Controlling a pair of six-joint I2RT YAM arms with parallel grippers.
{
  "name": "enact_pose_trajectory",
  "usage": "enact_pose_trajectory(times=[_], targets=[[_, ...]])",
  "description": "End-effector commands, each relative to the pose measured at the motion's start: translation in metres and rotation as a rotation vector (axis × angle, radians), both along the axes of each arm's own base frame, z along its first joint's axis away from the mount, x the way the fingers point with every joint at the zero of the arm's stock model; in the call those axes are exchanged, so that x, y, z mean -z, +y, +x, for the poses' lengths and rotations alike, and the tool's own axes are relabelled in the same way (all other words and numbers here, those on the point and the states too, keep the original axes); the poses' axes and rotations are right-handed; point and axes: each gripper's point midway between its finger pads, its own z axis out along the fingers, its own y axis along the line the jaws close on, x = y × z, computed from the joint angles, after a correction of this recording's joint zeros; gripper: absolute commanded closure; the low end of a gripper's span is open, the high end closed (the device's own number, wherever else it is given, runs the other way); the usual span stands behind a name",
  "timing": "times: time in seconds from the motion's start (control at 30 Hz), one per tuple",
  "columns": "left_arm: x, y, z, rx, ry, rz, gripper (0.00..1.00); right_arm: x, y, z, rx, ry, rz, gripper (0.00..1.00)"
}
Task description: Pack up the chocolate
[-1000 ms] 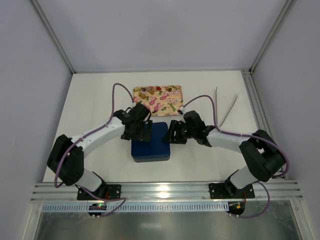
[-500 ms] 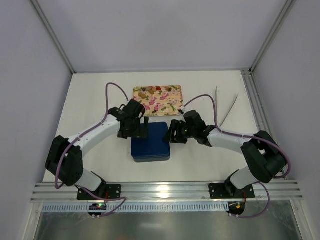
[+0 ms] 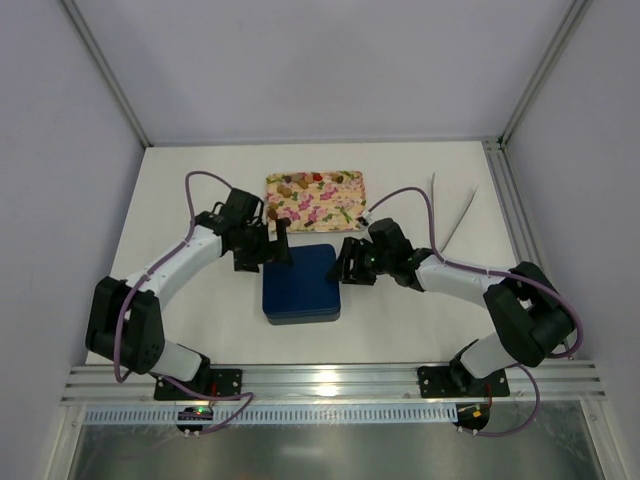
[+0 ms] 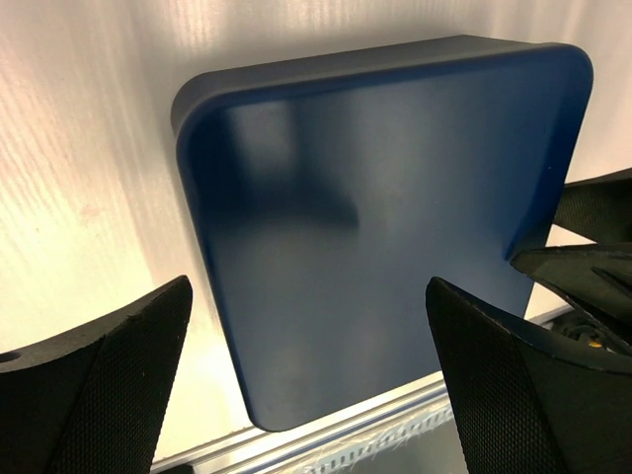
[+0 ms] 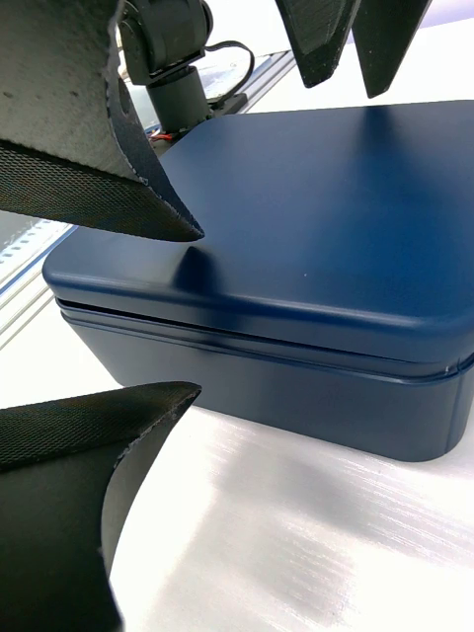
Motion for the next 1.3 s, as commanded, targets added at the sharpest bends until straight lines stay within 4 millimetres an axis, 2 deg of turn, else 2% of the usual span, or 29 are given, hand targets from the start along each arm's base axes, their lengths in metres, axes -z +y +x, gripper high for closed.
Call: enact_pose_trajectory(times=[0.0, 0.47, 0.73, 0.8, 1.0, 1.27], targets=[[-0.008, -0.012, 0.005, 0.021, -0.018, -0.106, 0.02, -0.026, 0.006, 0.013, -0.002, -0.079, 0.037, 0.39], [0.006, -0.019, -0.001, 0.045, 0.035, -0.141, 0.02, -0.022, 0.007, 0.013, -0.007, -0.081, 0.039, 0.39], [-0.007, -0.024, -0.003, 0.059, 0.016, -0.187, 0.02, -0.022, 0.008, 0.013, -0.008, -0.085, 0.054, 0.4], [-0.008, -0.025, -0.004, 0.064, 0.018, -0.193, 0.02, -0.021, 0.008, 0.012, -0.008, -0.083, 0.056, 0.43], [-0.005, -0.023, -0.012, 0.078, 0.032, -0.189, 0.03, -0.02, 0.01, 0.011, -0.012, -0.084, 0.065, 0.43], [-0.013, -0.02, -0.018, 0.094, 0.01, -0.166, 0.04, -0.019, 0.011, 0.011, -0.012, -0.087, 0.062, 0.44]])
